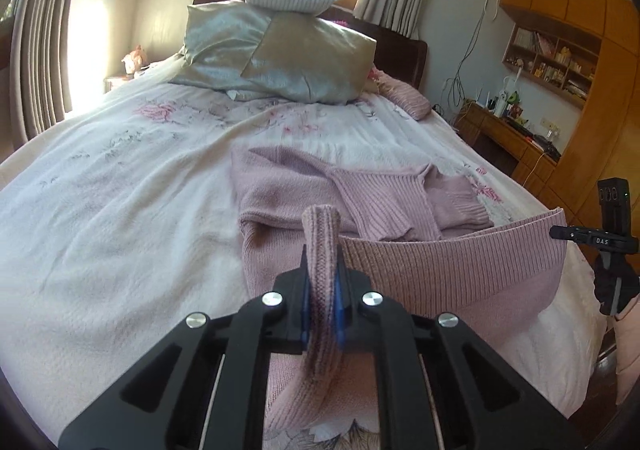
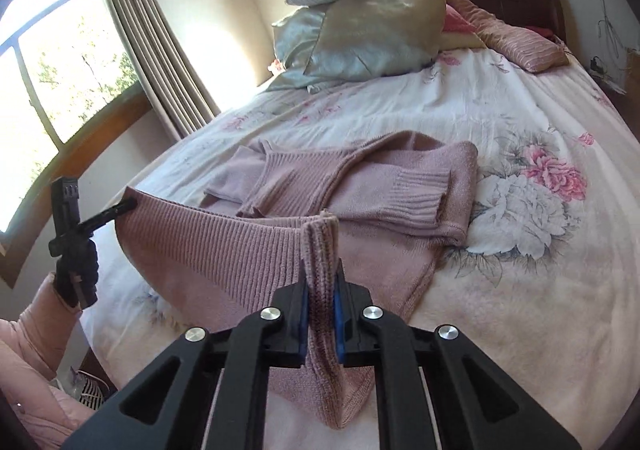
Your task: Fold small clothes
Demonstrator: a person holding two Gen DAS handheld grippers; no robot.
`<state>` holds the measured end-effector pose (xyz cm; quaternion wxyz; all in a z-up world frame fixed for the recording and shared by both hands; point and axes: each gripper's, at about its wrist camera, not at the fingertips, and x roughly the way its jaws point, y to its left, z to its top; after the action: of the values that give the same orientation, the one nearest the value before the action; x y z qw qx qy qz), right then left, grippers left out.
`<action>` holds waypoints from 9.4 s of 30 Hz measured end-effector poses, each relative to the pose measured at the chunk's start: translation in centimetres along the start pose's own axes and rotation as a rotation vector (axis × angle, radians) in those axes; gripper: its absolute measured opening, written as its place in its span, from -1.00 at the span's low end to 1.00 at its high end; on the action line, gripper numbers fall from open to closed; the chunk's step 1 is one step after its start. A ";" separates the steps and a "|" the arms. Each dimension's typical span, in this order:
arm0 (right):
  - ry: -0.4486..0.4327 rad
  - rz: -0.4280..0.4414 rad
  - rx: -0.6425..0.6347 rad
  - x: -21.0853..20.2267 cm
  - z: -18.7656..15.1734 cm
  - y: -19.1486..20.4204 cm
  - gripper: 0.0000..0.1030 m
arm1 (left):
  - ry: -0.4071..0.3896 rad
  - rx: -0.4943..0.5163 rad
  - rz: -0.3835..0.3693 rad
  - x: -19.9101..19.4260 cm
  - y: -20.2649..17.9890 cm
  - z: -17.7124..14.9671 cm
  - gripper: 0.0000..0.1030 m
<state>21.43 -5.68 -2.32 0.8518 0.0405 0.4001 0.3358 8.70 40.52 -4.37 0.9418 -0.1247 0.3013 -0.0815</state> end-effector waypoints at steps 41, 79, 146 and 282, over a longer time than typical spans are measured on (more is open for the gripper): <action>0.205 -0.088 0.245 8.8 -1.7 -6.4 0.10 | 0.326 -0.197 0.128 11.3 5.7 -2.9 0.15; 0.247 0.021 0.555 10.7 -1.9 -13.1 0.07 | 0.281 -0.112 0.043 16.9 -1.9 2.4 -0.45; 0.323 0.040 -0.058 23.7 9.2 15.5 0.08 | 0.267 -0.401 -0.070 9.9 8.0 1.6 -0.33; 0.225 0.024 0.067 21.3 -0.4 10.1 0.17 | 0.259 -0.325 0.026 7.2 8.9 -2.1 0.00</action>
<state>25.42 14.90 -13.10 0.7954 0.0359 0.5038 0.3350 13.99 46.96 -12.50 0.8637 -0.2595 0.4306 -0.0353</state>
